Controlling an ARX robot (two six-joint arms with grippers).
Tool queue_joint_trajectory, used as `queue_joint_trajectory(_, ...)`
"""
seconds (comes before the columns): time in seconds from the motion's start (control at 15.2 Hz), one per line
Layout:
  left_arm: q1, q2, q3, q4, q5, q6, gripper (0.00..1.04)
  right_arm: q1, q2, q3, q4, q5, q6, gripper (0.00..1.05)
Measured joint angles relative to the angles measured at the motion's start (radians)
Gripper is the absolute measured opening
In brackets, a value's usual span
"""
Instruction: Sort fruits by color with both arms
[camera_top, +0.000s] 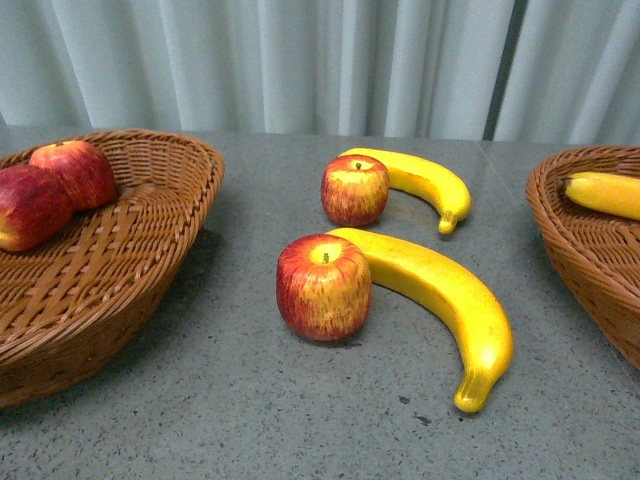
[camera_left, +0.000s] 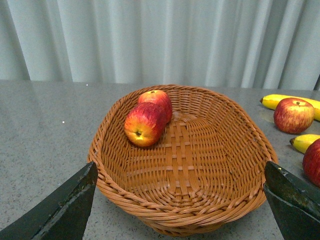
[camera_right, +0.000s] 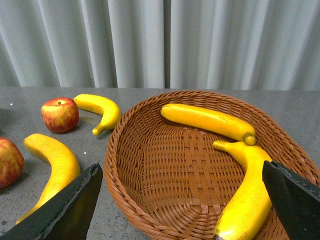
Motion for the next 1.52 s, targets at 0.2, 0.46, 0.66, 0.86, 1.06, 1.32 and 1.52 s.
queue_joint_trajectory(0.2,0.0,0.0,0.0,0.0,0.0,0.0,0.98,0.0,0.0,0.0,0.0,0.0,0.0,0.98)
queue_joint_trajectory(0.46,0.0,0.0,0.0,0.0,0.0,0.0,0.98,0.0,0.0,0.0,0.0,0.0,0.0,0.98)
queue_joint_trajectory(0.66,0.0,0.0,0.0,0.0,0.0,0.0,0.98,0.0,0.0,0.0,0.0,0.0,0.0,0.98)
queue_joint_trajectory(0.86,-0.167,0.243,0.137,-0.172,-0.306,-0.053,0.98,0.0,0.0,0.0,0.0,-0.002,0.0,0.98)
queue_joint_trajectory(1.06,-0.189,0.62,0.365,0.191,-0.172,0.022,0.98,0.0,0.0,0.0,0.0,0.0,0.0,0.98)
queue_joint_trajectory(1.32,-0.311,1.259,0.712,0.322,0.045,0.166,0.98,0.0,0.0,0.0,0.0,0.0,0.0,0.98)
queue_joint_trajectory(1.52,-0.407,1.559,0.858,0.285,0.127,0.216,0.98,0.0,0.0,0.0,0.0,0.0,0.0,0.98)
